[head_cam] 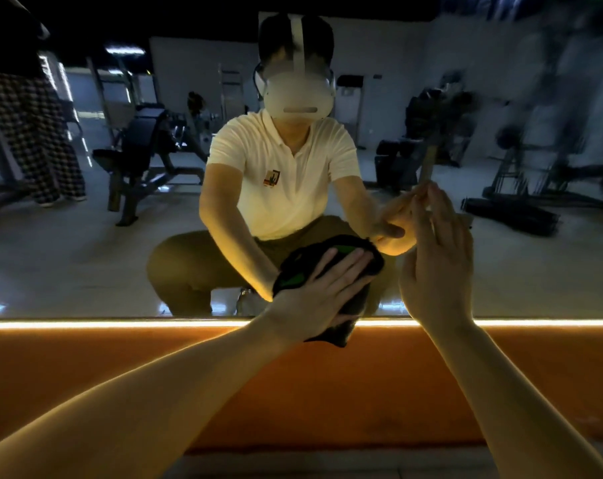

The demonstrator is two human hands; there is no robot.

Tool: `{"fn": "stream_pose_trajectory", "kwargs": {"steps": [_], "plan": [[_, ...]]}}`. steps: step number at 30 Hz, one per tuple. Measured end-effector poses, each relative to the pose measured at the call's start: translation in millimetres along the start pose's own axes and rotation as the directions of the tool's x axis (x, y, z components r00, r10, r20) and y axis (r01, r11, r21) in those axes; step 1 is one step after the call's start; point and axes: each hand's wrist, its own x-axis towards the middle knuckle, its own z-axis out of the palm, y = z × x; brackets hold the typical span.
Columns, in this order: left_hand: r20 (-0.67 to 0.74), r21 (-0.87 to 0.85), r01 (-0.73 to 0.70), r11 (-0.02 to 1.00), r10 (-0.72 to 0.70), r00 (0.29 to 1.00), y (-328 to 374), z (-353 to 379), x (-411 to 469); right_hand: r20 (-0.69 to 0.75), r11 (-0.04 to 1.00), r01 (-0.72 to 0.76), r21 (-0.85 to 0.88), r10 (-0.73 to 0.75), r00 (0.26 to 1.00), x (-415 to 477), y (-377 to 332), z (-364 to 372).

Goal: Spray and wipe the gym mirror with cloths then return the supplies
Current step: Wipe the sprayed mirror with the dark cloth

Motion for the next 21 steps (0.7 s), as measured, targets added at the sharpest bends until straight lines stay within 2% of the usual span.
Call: {"fn": "stream_pose_trajectory", "kwargs": {"steps": [3,5,9,13,17,21], "plan": [[0.085,0.021,0.028,0.999,-0.03,0.996,15.5,-1.4,21.2,-0.003,1.0,-0.004,0.009,0.004,1.0,-0.4,-0.8,0.4],[0.081,0.042,0.022,0.999,-0.025,0.996,10.5,-5.2,15.3,-0.011,1.0,-0.005,0.027,0.006,1.0,-0.6,-1.7,0.8],[0.033,0.053,0.028,0.998,-0.03,0.999,-25.2,-11.1,-39.3,-0.045,0.998,0.003,0.057,0.0,0.999,-2.5,-9.8,0.9],[0.029,0.006,0.102,0.995,-0.102,0.994,-70.1,-14.3,-115.0,-0.041,0.998,0.011,0.059,-0.008,0.999,-3.0,-12.1,1.6],[0.098,0.011,0.191,0.981,-0.191,0.977,-99.6,-22.4,-173.5,-0.013,0.996,0.032,0.078,-0.031,0.999,-10.3,-25.9,4.1],[0.133,0.017,0.23,0.973,-0.231,0.964,-102.5,-24.1,-184.2,-0.002,0.995,0.06,0.084,-0.06,0.998,-18.2,-39.3,8.5]]}}
